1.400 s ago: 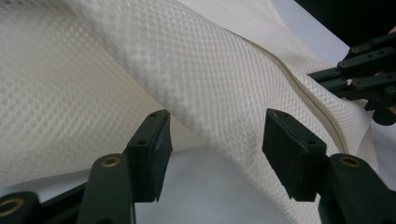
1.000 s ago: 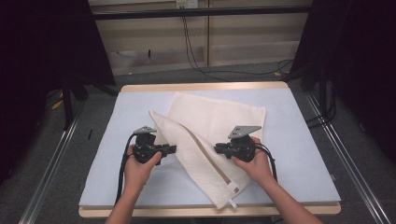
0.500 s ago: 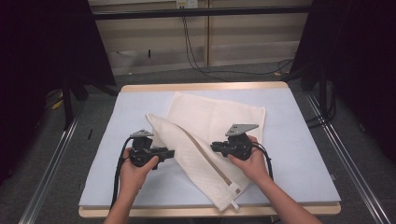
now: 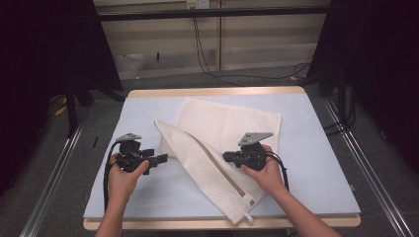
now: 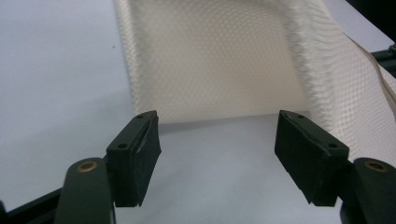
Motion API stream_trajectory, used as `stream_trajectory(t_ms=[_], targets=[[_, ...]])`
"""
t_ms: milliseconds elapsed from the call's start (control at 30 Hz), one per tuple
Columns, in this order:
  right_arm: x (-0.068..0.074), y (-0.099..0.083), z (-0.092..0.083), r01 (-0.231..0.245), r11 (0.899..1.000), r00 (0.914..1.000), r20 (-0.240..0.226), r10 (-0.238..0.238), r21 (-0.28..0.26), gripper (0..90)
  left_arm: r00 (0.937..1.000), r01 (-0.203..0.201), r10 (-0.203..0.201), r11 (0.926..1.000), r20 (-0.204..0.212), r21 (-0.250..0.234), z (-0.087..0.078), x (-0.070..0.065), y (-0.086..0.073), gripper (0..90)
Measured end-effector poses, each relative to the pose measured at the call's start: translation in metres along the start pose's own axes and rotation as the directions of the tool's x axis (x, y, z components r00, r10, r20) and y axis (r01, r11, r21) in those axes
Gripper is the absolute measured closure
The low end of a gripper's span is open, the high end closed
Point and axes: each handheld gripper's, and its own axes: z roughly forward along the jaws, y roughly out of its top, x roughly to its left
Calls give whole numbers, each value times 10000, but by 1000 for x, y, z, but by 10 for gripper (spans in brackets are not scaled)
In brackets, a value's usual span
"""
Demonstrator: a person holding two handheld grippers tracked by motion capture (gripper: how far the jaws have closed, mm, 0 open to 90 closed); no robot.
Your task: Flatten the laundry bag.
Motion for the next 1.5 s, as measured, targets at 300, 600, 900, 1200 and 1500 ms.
stream_trajectory(t_ms=[300,600,900,1200,1500], targets=[[9,-2,-3,295,9995,9988,-390,-291,89,839,9974,248,-248,9997,-682,-3,-4,17,-3,286],[15,-4,-5,544,9984,9965,-639,-532,177,835,9946,489,-493,9988,-913,-65,-8,27,-6,301],[17,-5,-7,738,9970,9944,-778,-716,253,811,9946,486,-479,9988,-922,50,-9,31,-6,301],[15,-3,-3,301,9995,9976,-628,-297,47,737,9930,567,-554,9983,-1044,97,-8,34,-8,299],[22,-9,4,669,9955,9914,-1166,-588,665,741,9904,763,-748,9971,-1165,85,-13,44,-10,291]])
